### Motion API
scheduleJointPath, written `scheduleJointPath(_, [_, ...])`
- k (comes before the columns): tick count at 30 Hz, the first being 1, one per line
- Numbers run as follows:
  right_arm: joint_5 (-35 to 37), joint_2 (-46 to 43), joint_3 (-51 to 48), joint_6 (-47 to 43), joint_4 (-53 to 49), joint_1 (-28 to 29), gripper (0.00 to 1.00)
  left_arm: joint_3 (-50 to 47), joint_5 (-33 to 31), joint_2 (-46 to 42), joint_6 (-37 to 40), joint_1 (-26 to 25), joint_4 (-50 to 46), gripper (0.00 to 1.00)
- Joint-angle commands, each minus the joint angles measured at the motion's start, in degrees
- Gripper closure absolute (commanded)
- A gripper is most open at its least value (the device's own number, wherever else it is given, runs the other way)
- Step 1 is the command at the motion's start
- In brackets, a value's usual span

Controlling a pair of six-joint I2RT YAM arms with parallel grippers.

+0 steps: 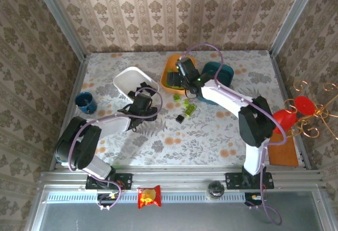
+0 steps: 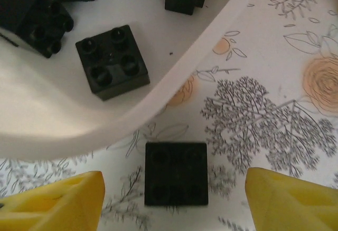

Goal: Sort the legos into containers by color
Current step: Pick up the lego from the center of the table.

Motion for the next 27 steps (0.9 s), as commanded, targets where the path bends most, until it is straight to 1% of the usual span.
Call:
scheduleJointPath(1, [-0.5, -6.1, -6.4, 2.3, 6.0, -0.3, 0.27, 2.1, -4.8, 3.3, 2.1, -0.7, 2.5, 0.33])
scheduleJointPath(2, [-0.4, -7.5, -7.9, 2.5, 6.6, -0.2, 0.27, 2.2, -5.0, 4.1, 2.0, -0.8, 2.5, 0.35])
scheduleJointPath(4, [-0.2, -10.2, -10.3, 2.8, 7.3, -0.2, 0.27, 1.9, -4.9, 5.0, 1.9, -1.1, 3.2, 0.45])
scheduleJointPath(6, [-0.1, -12.4, -11.8, 2.8, 7.6, -0.2, 0.27, 1.4, -4.8, 5.2, 1.6, -1.8, 3.4, 0.52])
scheduleJointPath(9, [0.5, -14.7, -13.2, 2.8, 7.8, -0.2, 0.27, 0.6, -5.0, 5.5, 1.5, -2.9, 3.4, 0.56])
scheduleJointPath(12, [0.6, -16.1, -14.3, 3.1, 8.0, -0.2, 0.27, -0.1, -4.9, 5.7, 1.2, -3.1, 3.6, 0.65])
scheduleJointPath(14, [0.6, -16.9, -15.3, 3.4, 8.1, -0.2, 0.27, -0.8, -4.6, 4.1, 0.8, -3.3, 3.5, 0.69])
scheduleJointPath(18, [1.5, -19.1, -18.5, 4.2, 8.1, -0.2, 0.26, -1.5, -3.2, -2.4, -0.1, -4.5, 1.6, 0.73])
scheduleJointPath(22, [2.3, -22.0, -22.8, 5.0, 8.1, -0.2, 0.27, 1.0, -1.9, -11.1, -0.6, -5.9, -2.5, 0.73])
scheduleJointPath(25, [2.3, -23.9, -26.0, 5.9, 8.1, -0.2, 0.27, 5.2, -1.8, -14.7, -0.2, -4.8, -5.4, 0.73])
scheduleJointPath(27, [2.0, -24.8, -27.7, 6.5, 7.5, -0.2, 0.27, 8.2, -1.9, -14.8, 0.6, -2.6, -5.9, 0.73])
